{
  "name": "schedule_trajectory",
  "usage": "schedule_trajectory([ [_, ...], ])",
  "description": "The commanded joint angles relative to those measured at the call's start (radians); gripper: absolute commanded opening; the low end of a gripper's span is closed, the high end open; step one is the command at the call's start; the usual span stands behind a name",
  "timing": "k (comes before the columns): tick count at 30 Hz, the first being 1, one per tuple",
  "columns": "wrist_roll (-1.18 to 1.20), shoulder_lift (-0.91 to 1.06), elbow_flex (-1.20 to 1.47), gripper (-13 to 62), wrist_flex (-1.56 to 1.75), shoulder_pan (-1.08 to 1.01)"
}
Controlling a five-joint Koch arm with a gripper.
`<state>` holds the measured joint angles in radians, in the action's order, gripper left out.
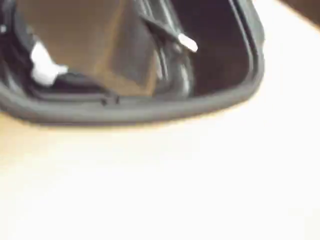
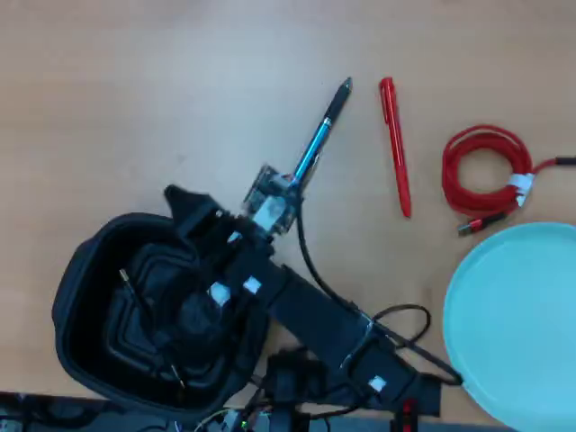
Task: Put a black charging cable in a black bowl and put a red charging cable in a green bowl
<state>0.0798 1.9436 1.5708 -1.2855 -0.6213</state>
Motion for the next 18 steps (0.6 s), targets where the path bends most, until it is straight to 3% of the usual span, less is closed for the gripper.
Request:
schedule_trajectory([
  [1, -0.038, -0.017, -0.083, 54.1, 0.086, -0.117],
  [8, -0.505, -0.078, -0.064, 54.3, 0.132, -0.259],
  [18, -0.661, -0.107, 0.002, 54.6, 0.129, -0.514],
])
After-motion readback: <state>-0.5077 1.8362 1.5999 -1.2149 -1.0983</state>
